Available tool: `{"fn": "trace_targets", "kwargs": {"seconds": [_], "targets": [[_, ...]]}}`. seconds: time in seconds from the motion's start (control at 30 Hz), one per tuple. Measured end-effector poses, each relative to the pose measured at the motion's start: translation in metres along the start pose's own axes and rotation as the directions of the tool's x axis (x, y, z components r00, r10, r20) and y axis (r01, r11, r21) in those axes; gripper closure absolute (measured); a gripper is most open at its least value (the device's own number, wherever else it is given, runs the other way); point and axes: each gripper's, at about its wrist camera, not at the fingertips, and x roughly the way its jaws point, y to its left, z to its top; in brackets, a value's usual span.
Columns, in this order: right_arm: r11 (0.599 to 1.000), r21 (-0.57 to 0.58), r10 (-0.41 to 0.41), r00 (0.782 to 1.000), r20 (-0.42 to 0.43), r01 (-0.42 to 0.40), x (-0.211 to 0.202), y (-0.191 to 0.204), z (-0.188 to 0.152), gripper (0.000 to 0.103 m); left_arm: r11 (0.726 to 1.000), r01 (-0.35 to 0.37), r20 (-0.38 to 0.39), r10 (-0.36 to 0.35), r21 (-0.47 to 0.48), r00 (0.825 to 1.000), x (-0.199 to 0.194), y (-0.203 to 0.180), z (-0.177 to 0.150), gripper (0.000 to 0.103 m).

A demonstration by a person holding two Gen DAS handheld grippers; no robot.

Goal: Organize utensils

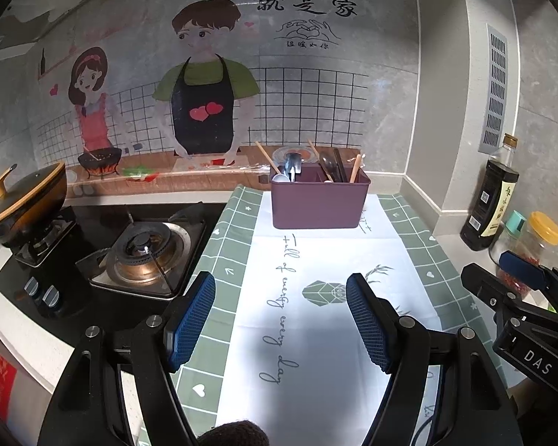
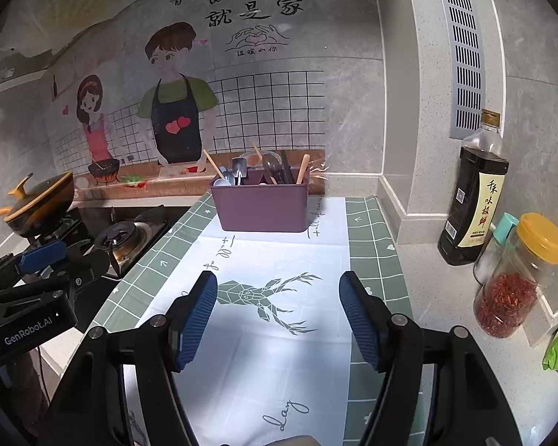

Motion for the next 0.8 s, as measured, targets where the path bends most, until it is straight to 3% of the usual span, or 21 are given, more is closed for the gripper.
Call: {"fn": "trace_targets", "kwargs": {"seconds": [0.8], "targets": [[1.0, 0.004, 0.0, 1.0, -0.02, 0.0, 0.0018, 0.0011, -0.0028, 0.037, 1.0, 0.007, -0.008, -0.007, 0.001, 1.0, 0.0009, -0.0021, -0.0021, 0.03]]}}
